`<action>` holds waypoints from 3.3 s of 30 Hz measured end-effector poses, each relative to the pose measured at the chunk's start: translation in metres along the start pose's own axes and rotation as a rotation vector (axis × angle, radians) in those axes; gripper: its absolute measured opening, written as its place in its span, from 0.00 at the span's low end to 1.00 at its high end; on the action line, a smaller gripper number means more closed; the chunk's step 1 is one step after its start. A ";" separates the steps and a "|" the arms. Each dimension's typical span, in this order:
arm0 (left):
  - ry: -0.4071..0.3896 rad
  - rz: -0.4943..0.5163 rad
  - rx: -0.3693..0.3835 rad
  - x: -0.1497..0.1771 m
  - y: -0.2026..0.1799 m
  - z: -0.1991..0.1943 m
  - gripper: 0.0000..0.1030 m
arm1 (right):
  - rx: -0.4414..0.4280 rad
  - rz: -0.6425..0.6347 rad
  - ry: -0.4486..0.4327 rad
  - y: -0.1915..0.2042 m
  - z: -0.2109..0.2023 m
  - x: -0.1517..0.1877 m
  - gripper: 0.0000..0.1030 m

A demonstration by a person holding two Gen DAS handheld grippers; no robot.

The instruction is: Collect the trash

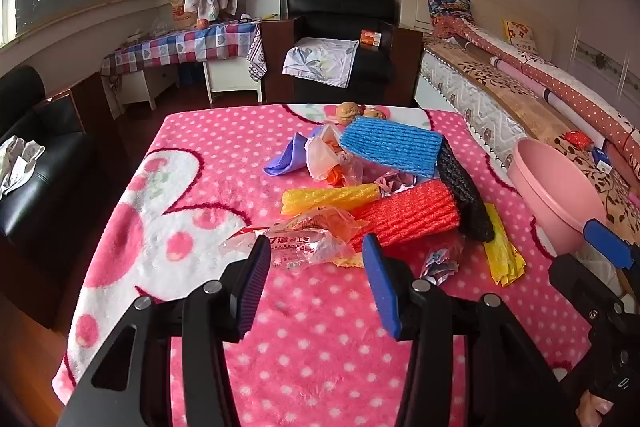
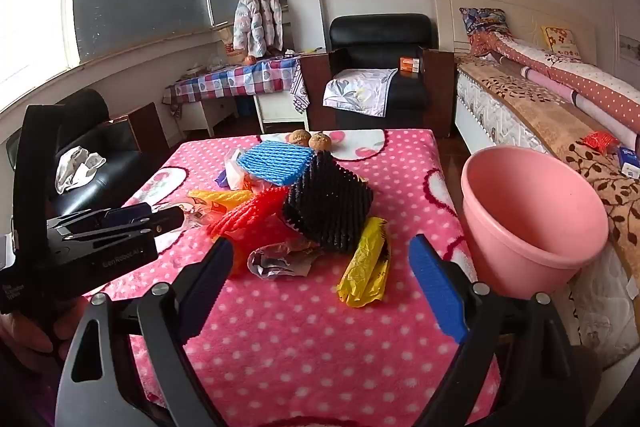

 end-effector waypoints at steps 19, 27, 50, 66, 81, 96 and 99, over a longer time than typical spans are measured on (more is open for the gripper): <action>0.002 -0.011 0.007 0.000 0.000 0.000 0.46 | 0.041 0.017 -0.032 -0.006 -0.007 -0.004 0.87; 0.003 -0.014 0.010 0.000 0.001 0.000 0.46 | 0.103 0.029 -0.086 -0.013 -0.013 -0.007 0.87; 0.004 -0.017 0.013 0.000 0.001 0.000 0.46 | 0.145 0.042 -0.093 -0.022 -0.010 -0.005 0.87; 0.004 -0.018 0.014 0.000 0.001 0.000 0.46 | 0.149 0.043 -0.093 -0.024 -0.009 -0.006 0.87; 0.005 -0.020 0.015 0.000 0.001 0.000 0.46 | 0.149 0.044 -0.095 -0.025 -0.010 -0.006 0.87; 0.006 -0.021 0.017 0.000 0.001 0.000 0.46 | 0.150 0.050 -0.095 -0.030 -0.009 -0.004 0.87; 0.006 -0.021 0.017 0.000 0.001 0.000 0.46 | 0.149 0.050 -0.094 -0.031 -0.009 -0.004 0.87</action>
Point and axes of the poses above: each gripper's, at about its wrist camera, not at the fingertips, and z roughly the way its jaws point, y to its left, x to its underside, the point moved 4 cm from there along z, roughly the way its jaws point, and after that the axes turned 5 degrees about x, right-handed, at the moved point
